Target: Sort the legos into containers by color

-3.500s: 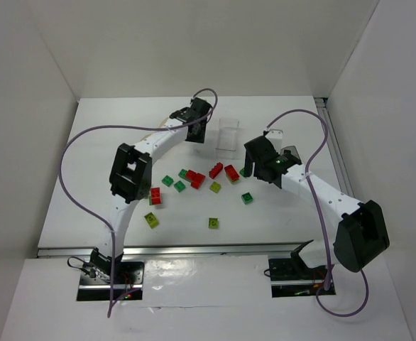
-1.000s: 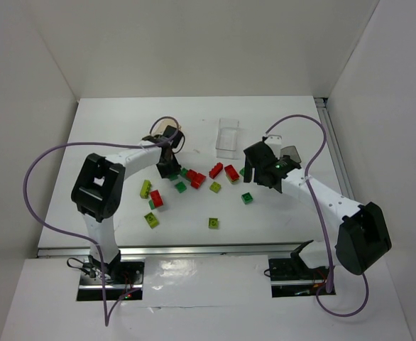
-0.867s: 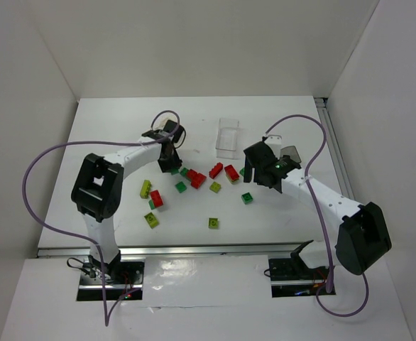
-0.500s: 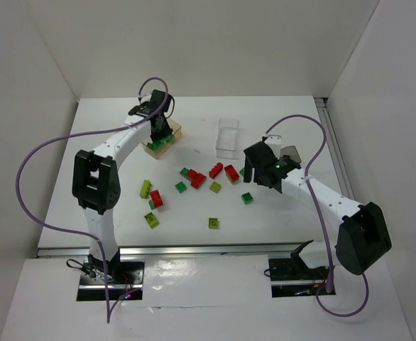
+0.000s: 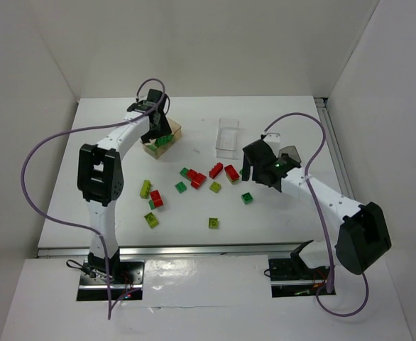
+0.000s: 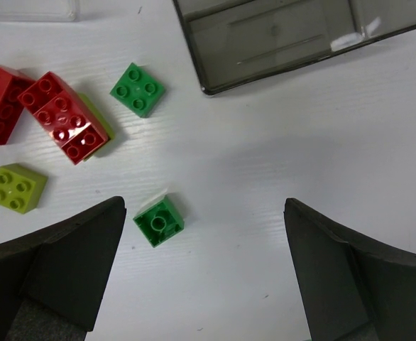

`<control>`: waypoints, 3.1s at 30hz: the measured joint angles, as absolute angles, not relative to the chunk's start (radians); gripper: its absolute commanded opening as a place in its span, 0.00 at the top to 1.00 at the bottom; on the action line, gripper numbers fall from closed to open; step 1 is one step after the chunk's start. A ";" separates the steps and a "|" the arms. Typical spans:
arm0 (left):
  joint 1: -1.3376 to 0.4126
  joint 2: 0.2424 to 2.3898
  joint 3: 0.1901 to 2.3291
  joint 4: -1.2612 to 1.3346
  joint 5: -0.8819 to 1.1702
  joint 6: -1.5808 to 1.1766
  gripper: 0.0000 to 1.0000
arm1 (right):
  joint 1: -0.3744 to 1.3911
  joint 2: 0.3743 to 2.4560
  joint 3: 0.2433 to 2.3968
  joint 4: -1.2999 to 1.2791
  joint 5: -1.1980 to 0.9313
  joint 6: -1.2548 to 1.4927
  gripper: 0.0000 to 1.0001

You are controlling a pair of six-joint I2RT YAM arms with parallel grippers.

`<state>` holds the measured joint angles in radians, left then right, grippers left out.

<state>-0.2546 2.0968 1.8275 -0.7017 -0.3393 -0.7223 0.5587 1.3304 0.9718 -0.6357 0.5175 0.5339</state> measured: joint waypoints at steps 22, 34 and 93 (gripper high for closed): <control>-0.432 1.591 1.309 -0.658 -0.267 -0.628 0.26 | 0.654 1.542 1.040 -0.405 0.205 0.436 0.12; -0.432 1.491 1.281 -0.670 -0.323 -0.633 0.26 | 0.691 1.766 1.130 -0.290 0.192 0.696 0.22; -0.327 1.509 1.263 -0.670 -0.286 -0.602 0.26 | 0.453 2.102 1.636 -0.314 0.212 0.440 0.30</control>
